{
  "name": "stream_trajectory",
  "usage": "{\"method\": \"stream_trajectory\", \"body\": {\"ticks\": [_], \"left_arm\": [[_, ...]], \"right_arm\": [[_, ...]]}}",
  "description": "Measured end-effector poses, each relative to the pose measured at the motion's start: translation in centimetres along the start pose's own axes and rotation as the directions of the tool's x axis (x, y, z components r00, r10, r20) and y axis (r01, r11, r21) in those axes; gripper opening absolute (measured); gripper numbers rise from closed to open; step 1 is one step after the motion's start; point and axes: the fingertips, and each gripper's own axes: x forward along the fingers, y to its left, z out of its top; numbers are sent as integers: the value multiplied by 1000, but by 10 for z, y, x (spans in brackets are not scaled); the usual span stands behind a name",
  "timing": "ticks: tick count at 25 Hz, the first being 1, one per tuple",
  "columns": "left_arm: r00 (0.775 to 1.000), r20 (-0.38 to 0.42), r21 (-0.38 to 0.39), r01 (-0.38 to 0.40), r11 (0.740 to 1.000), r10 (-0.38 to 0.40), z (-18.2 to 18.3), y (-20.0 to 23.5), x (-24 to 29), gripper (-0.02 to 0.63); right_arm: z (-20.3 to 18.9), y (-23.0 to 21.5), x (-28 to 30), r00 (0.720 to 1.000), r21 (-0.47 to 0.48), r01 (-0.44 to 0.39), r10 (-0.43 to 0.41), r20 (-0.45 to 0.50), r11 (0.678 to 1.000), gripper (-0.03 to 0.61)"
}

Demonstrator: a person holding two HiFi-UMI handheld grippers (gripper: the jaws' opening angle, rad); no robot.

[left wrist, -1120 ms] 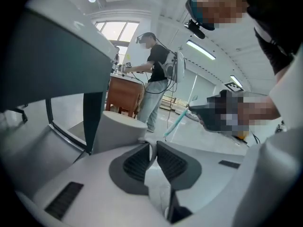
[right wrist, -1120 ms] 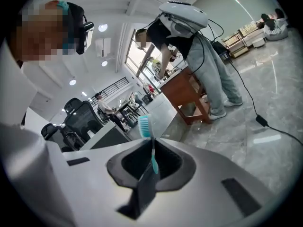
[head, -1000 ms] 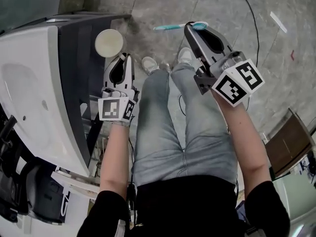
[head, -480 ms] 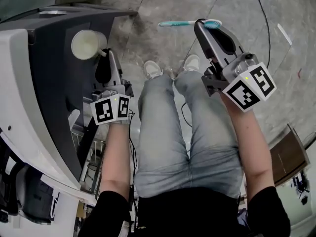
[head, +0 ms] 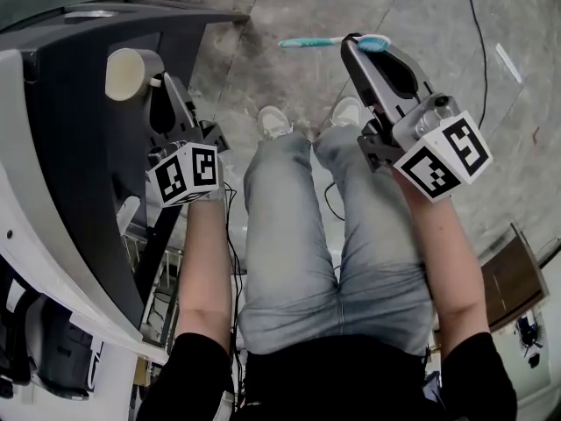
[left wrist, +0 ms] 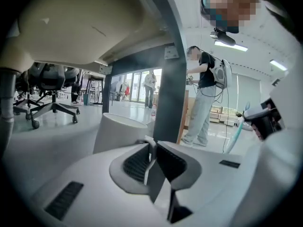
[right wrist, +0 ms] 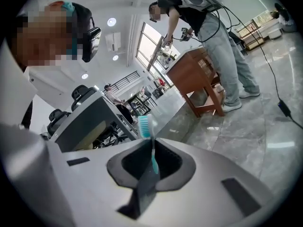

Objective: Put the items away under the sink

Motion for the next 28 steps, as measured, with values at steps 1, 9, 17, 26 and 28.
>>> {"method": "stream_trajectory", "body": {"ticks": [1,9,17,26,28], "left_arm": [[1000,3,-10,-10,1000,10,0,3,1,61],[996,9,-33,-92,995,92,-2,26,7,61],[991,-37,-3,-129,992,129,-5,31,7,122],[974,-181,19,-133,991,134,-4,13,-36,170],[973,-202,37,-105,994,110,4,3,-48,165]], "right_arm": [[0,1,0,1000,-1,-1,1,0,1000,43],[-3,9,1,1000,10,-8,8,2,1000,43],[-2,14,2,1000,40,-6,5,9,999,43],[6,43,-5,1000,85,-21,20,18,996,43],[7,57,-3,999,80,-46,44,23,996,43]]}}
